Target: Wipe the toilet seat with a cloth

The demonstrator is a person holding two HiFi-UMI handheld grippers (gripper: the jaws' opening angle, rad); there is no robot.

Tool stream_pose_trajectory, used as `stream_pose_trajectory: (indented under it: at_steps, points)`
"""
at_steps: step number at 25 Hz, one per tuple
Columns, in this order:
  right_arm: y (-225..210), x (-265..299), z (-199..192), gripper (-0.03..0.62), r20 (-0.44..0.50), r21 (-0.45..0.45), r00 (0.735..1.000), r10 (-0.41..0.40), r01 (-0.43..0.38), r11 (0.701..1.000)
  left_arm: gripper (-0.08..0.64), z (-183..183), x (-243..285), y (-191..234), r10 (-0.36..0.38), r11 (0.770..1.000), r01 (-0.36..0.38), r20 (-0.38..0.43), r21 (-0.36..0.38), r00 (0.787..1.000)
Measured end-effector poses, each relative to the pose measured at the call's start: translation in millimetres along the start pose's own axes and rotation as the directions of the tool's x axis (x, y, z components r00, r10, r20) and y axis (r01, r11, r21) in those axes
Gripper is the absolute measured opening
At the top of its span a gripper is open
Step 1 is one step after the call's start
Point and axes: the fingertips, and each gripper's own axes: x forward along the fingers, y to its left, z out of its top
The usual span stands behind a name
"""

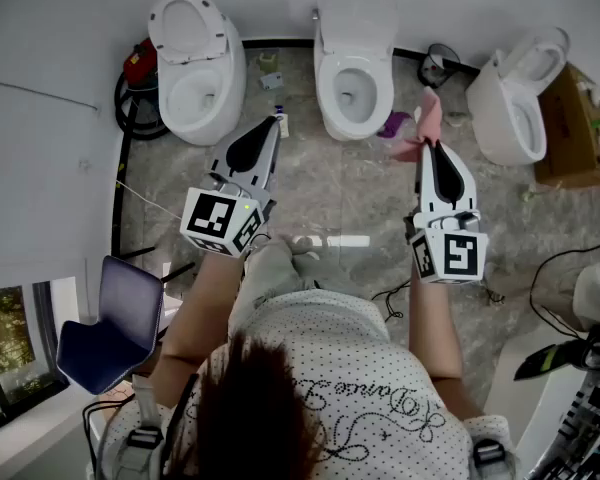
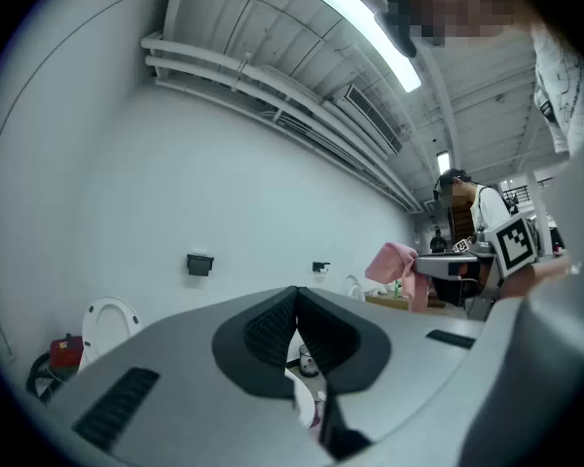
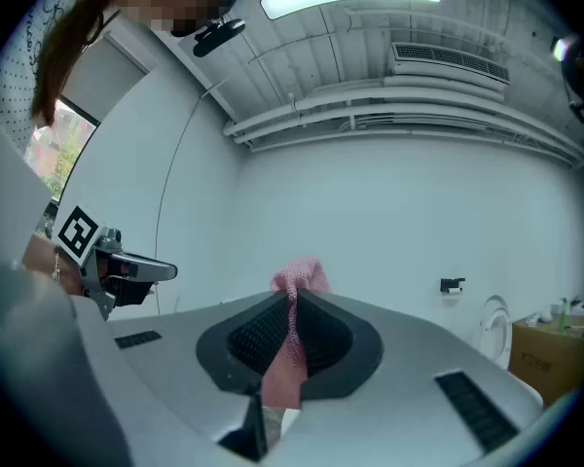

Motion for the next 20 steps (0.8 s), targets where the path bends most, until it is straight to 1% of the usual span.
stream_pose_trajectory:
  at_steps: [5,10,14,20]
  points:
    - [-10.9,0.9,-3.8,0.037,0.006,0.008,1.000,0.006,-0.006,1.000,0.005,-5.7,10.3,-3.6,0.006,1.000,-0.006,-0.010,0.000,1.000]
    - [-23.6,1.7,0.9,0.038,0.045,0.072,0.999,0.030,-0.033,0.997,0.005,-4.5,21.4,-5.7,0.009,1.000,-0.009,-0.011,0.001,1.000]
    - [-29.9,2.6,1.1,0.038,0.041,0.068,0.999,0.024,-0.027,0.997,0.005,-2.1,26.1,-8.1,0.005,1.000,-0.005,-0.010,0.002,1.000]
    - [-38.8,13.2,-8.2,0.038,0.034,0.088,0.999,0.023,-0.026,0.996,0.005,-7.0,38.4,-3.7,0.004,1.000,-0.004,-0.025,-0.001,1.000]
